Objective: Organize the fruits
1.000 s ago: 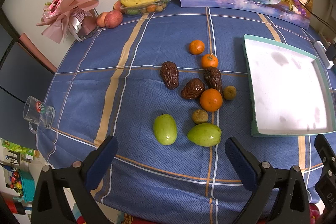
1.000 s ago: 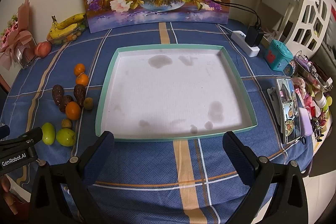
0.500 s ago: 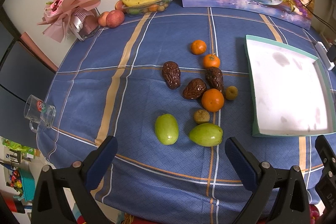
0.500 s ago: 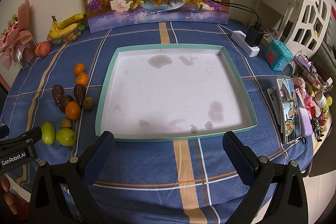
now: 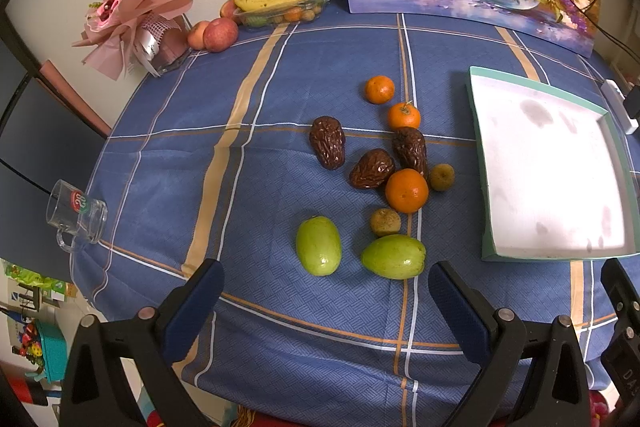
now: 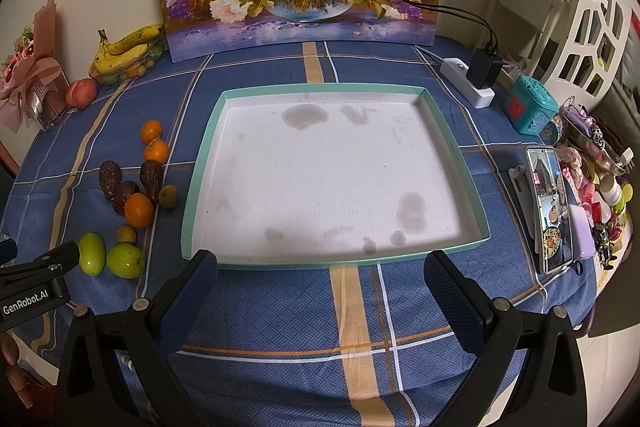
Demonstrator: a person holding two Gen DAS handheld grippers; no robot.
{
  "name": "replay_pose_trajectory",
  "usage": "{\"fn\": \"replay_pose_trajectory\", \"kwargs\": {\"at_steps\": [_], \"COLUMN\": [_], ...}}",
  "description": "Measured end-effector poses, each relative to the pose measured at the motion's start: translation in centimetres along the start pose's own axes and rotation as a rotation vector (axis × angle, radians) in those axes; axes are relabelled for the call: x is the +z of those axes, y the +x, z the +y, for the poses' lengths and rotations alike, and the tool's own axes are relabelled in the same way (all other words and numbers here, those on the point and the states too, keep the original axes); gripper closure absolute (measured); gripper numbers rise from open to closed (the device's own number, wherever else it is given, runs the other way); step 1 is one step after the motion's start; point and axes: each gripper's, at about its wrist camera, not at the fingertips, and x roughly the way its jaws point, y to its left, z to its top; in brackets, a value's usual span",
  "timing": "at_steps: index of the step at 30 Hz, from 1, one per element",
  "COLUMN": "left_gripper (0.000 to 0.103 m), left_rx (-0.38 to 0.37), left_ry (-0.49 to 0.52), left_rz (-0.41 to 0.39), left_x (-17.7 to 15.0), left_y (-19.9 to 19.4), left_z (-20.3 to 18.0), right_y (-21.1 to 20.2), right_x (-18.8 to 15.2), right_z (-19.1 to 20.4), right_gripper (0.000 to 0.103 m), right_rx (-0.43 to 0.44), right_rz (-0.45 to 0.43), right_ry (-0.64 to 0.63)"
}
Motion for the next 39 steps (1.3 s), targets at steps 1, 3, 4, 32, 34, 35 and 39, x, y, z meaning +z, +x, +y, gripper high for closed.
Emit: {"fn": "replay_pose_trajectory", "kwargs": {"at_steps": [1,3,4,32,34,35,39], "left_gripper": [0.0,0.0,0.0,0.0,0.0,0.0,0.0], "left_rx": [0.0,0.0,0.001,-0.023,-0.038,-0.048,-0.092], "left_ry": [0.0,0.0,-0.001,-0.065,-0.07,-0.073,-0.106], "left_rz": [0.0,0.0,0.001,0.004,-0.003,-0.011,-0.047], "left_x": [0.0,0.0,0.0,0.4,0.5,0.6,0.8], "left_y": [0.0,0.0,0.0,0.6,0.7,0.7,0.7], "left_z": [0.1,0.1,0.1,1.4,1.5,1.5,2.1], "right_y": [0.0,0.0,0.0,0.2,0.2,0.3,0.2], "right_x": [0.0,0.0,0.0,0.1,0.2,0.3,0.5], "right_z": [0.0,0.0,0.0,0.5,0.4,0.5,1.1], "right_gripper": [0.0,0.0,0.0,0.0,0.0,0.0,0.0], "right_rx": [0.0,0.0,0.0,0.052,0.073,0.078,0.093], "right_rz": [0.001,0.0,0.0,-0.008,-0.008,-0.009,-0.028], "right_ry": [0.0,0.0,0.0,-0.006,-0.006,-0.007,-0.028]}}
